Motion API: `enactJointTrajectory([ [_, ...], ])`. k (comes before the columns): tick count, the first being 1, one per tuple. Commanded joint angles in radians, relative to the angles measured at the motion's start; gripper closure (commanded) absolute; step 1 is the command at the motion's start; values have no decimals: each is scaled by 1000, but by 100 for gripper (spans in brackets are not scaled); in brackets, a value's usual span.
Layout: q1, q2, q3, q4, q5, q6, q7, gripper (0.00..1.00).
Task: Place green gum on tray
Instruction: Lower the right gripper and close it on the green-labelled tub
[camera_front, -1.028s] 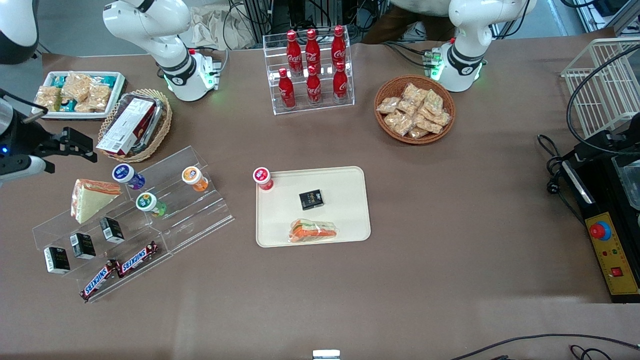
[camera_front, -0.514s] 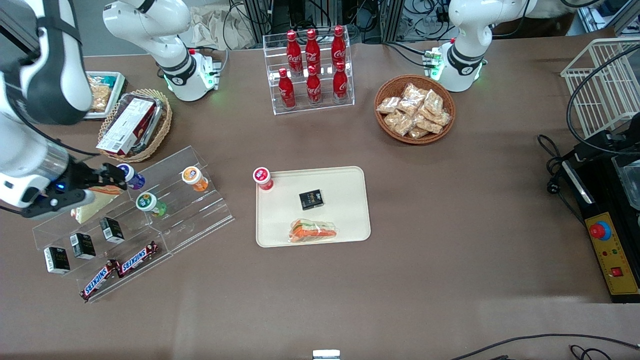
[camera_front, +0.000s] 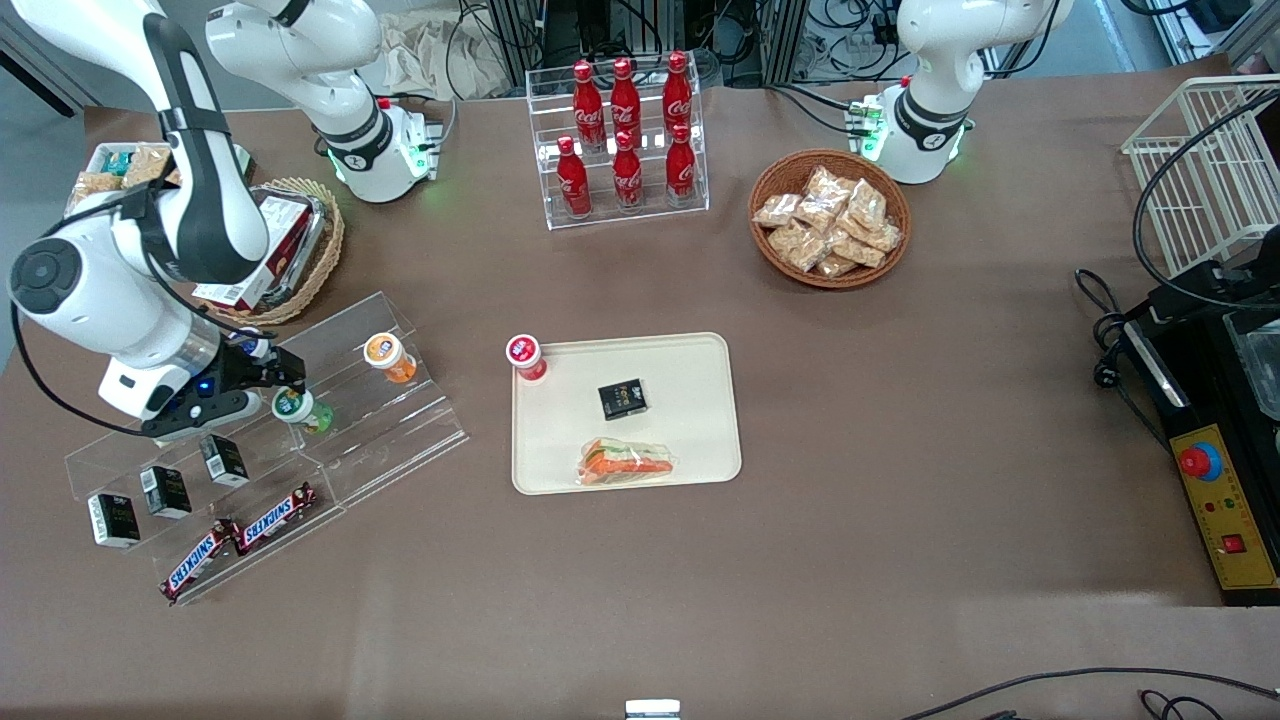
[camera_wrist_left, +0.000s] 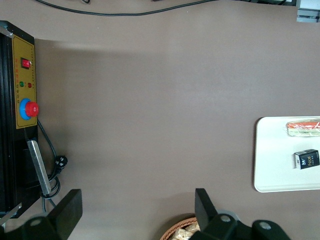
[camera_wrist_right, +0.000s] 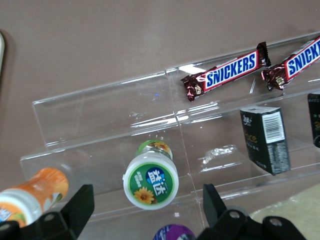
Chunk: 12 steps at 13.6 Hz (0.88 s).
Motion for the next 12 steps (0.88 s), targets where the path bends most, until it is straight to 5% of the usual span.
enactJointTrajectory([
  [1,7,-13,-7,-94,18,125,-17,3],
  [7,7,36,-7,-124,18,220,-15,4],
  [8,7,43,-7,-124,18,227,-15,10],
  [10,9,44,-7,-121,19,230,-10,52],
  [11,9,44,-7,-119,18,228,-9,64],
  [12,9,43,-6,-118,18,227,-7,64],
])
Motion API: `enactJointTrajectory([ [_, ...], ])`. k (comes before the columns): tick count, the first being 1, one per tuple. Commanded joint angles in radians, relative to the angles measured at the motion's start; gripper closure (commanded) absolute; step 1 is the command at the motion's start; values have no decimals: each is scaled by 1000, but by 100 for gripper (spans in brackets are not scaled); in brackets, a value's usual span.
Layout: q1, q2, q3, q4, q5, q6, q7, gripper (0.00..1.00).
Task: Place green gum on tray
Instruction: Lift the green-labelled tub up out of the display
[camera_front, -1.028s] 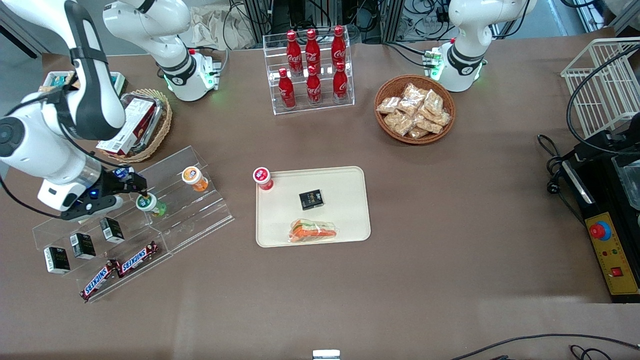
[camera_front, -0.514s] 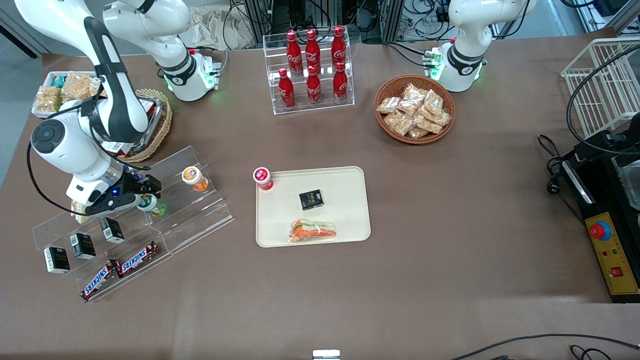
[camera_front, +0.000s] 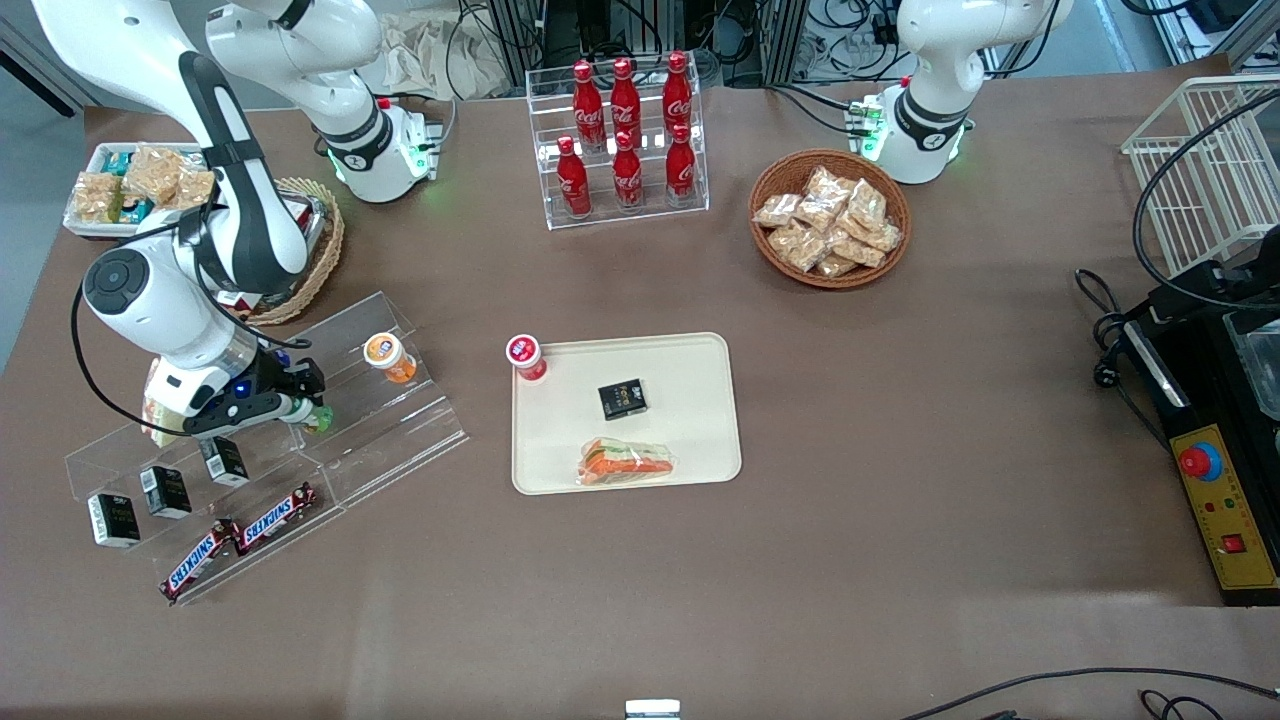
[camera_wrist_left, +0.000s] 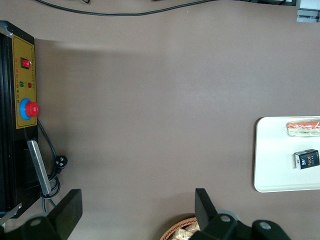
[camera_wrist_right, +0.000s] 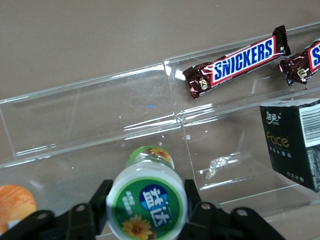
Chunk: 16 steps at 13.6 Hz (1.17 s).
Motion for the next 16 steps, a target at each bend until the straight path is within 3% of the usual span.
enactJointTrajectory([
  [1,8,0,-6,3,18,17,-6,64],
  [5,8,-43,-3,38,19,-20,-4,63],
  [12,30,-86,7,562,22,-745,97,63],
  [16,83,-84,31,770,24,-962,234,63],
])
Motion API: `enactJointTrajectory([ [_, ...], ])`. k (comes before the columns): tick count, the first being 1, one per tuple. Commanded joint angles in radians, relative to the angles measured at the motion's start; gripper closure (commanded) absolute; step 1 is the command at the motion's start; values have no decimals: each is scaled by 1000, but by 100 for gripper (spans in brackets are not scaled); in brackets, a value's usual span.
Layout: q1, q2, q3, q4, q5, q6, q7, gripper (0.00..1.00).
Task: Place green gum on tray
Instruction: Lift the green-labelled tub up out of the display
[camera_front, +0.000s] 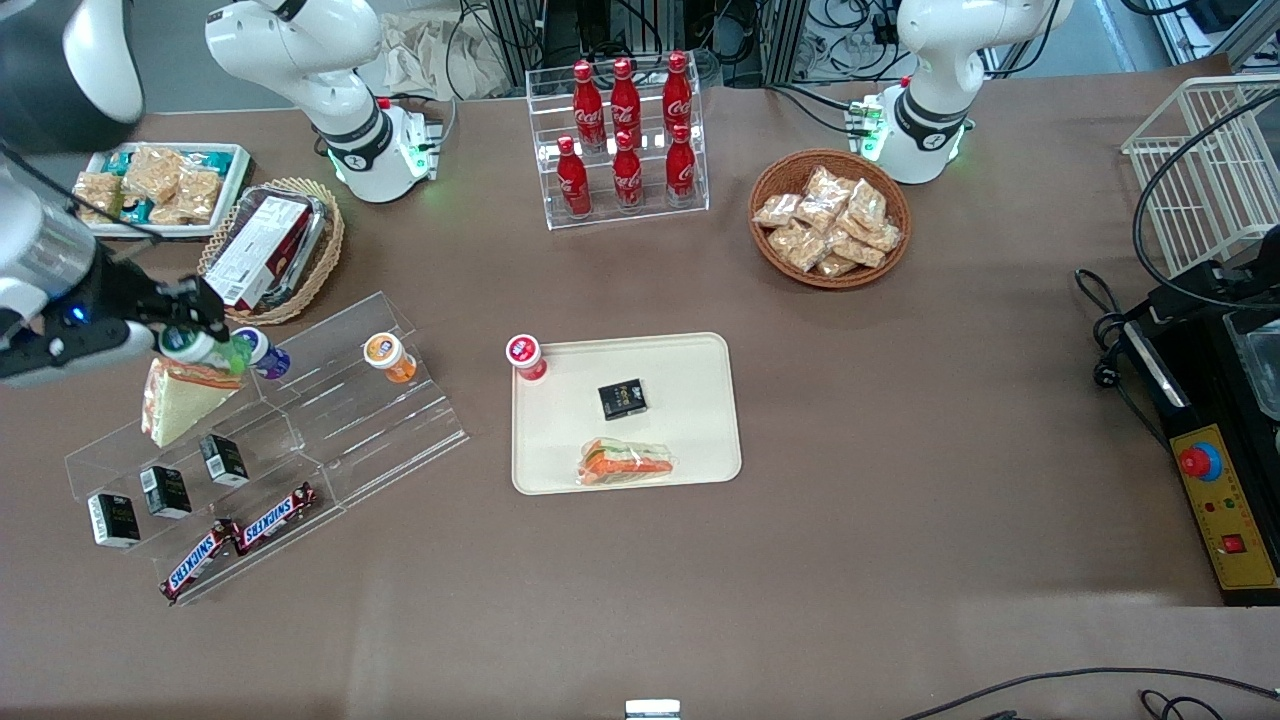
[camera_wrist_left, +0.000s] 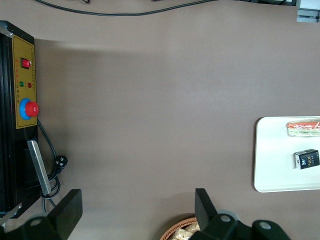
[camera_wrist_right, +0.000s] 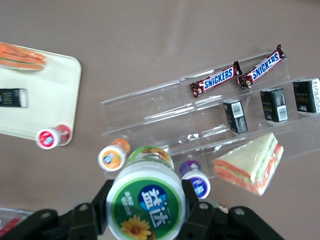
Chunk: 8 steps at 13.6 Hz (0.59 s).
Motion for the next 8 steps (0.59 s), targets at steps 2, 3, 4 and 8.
enactJointTrajectory([
  [2,54,34,64,98,33,-74,251,63],
  [3,64,39,102,98,47,-68,367,63],
  [4,74,43,154,98,47,-60,481,63],
  [8,83,131,332,89,43,65,804,63],
])
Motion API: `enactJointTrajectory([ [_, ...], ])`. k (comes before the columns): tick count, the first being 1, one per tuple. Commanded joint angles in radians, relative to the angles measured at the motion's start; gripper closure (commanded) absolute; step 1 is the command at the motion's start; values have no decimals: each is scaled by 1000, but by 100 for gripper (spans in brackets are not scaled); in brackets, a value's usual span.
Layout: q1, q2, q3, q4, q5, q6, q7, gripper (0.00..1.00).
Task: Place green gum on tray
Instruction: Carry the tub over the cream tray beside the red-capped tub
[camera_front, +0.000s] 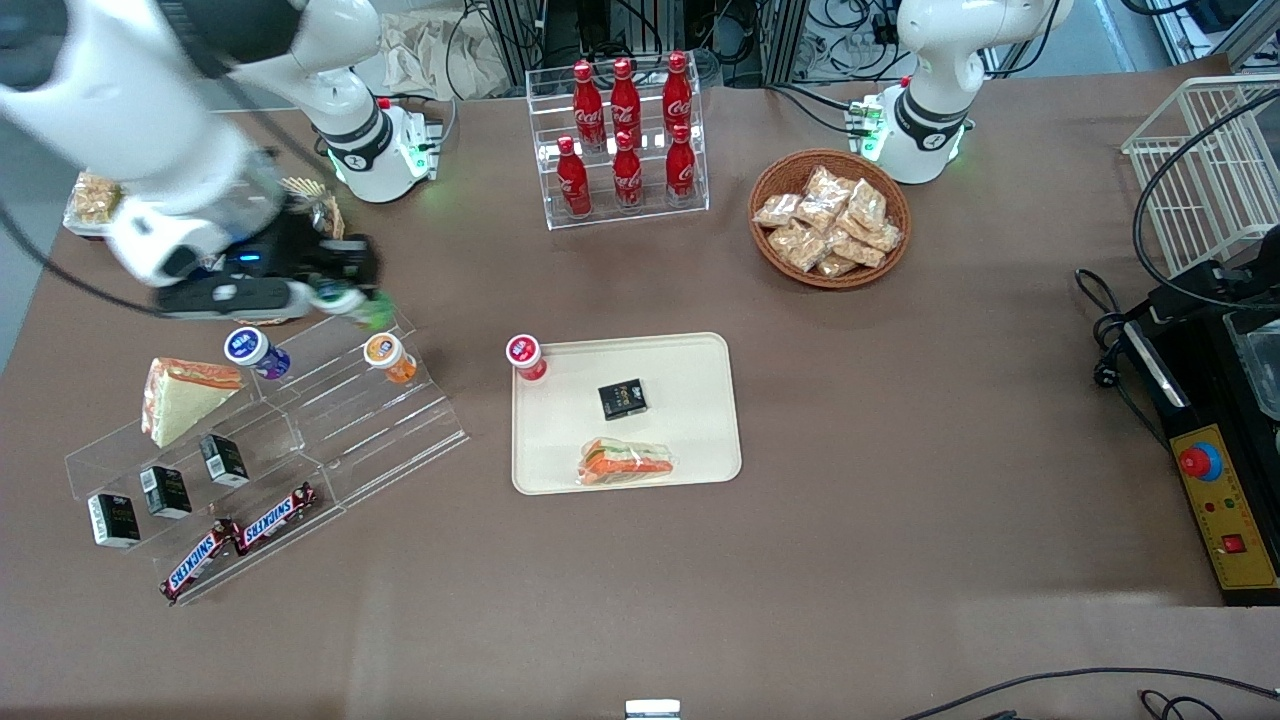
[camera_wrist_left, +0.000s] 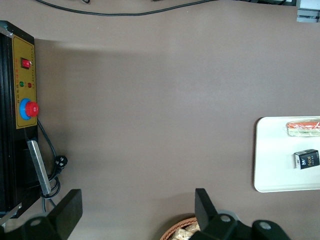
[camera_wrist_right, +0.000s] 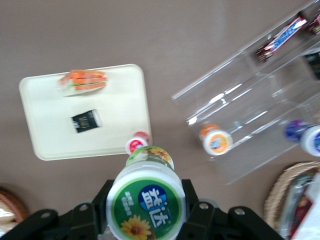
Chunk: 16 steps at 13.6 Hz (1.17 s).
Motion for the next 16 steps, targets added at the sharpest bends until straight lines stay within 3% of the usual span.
enactJointTrajectory([
  [1,3,91,55,19,12,83,132,63],
  [3,37,130,58,-45,11,178,207,63],
  [6,74,139,58,-250,2,439,246,63],
  [9,112,186,60,-352,-46,592,221,63],
  [11,117,229,60,-410,-112,703,217,63],
  [13,120,288,60,-435,-136,786,159,62],
  [16,109,357,60,-436,-138,840,-102,62],
])
